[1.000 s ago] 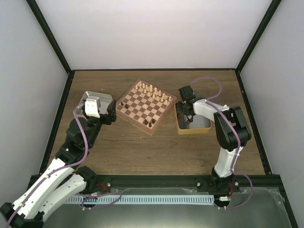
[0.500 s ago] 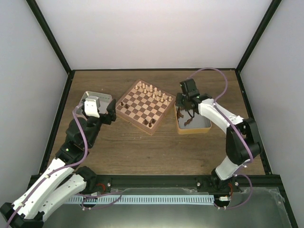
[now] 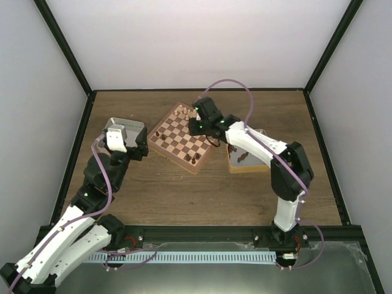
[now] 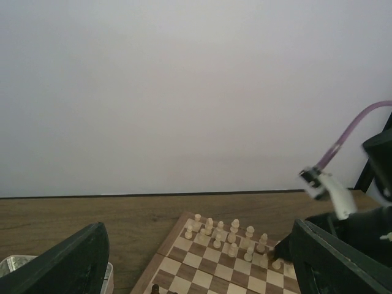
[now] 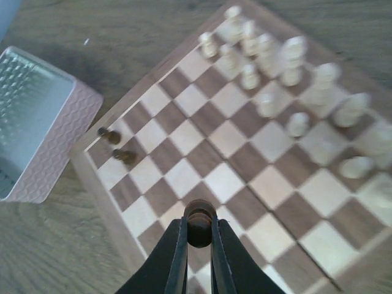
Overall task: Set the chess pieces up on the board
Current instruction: Place the chess piece on the chessboard.
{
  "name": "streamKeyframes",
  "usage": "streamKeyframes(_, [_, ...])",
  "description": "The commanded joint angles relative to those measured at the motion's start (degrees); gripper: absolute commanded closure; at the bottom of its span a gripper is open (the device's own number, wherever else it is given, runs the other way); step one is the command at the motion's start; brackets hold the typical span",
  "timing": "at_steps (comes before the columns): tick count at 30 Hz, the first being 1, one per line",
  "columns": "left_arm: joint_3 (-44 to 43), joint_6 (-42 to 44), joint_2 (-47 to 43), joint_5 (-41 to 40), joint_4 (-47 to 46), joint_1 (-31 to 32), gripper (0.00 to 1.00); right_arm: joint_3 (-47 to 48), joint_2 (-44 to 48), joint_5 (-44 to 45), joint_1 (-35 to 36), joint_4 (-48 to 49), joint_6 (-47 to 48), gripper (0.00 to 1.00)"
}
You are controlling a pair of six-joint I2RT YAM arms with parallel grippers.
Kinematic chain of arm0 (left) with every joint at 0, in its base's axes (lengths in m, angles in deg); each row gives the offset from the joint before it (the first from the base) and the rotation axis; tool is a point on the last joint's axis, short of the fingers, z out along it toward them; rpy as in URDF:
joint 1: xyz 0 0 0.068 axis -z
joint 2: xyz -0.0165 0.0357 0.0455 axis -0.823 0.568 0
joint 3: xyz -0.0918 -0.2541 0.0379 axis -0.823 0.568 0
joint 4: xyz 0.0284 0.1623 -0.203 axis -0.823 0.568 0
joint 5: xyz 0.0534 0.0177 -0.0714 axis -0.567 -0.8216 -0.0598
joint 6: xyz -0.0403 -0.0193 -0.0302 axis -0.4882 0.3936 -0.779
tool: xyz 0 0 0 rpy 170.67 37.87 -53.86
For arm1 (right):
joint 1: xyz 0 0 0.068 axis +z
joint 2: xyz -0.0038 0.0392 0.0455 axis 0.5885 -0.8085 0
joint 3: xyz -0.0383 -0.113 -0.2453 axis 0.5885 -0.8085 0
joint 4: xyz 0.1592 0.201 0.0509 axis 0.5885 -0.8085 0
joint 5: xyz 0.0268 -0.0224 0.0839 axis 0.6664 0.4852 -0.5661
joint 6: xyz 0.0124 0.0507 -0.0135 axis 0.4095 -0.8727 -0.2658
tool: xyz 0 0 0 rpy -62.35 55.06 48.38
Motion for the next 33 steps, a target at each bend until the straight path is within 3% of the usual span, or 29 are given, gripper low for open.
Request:
streamKeyframes(1, [0.6, -0.4, -0.9, -1.0, -1.2, -0.2, 0.18, 4.4, -5.8, -6.4, 2.9, 0.6, -2.0, 0.92])
streamKeyframes(12, [0.4, -0.4, -1.3, -0.4, -0.9, -0.4, 0.17, 15.3, -19.5, -9.6, 7.3, -0.1, -5.3, 0.91])
streamKeyframes(17, [0.4, -0.4, -1.5, -0.3, -0.5, -0.4, 0.17, 18.9, -22.8, -4.2, 7.9, -2.9, -4.9, 0.91])
streamKeyframes(33, [0.4, -0.5, -1.2, -0.3, -0.4, -0.5, 0.17, 27.9, -29.8, -0.7, 9.1, -7.0, -1.3, 0.9])
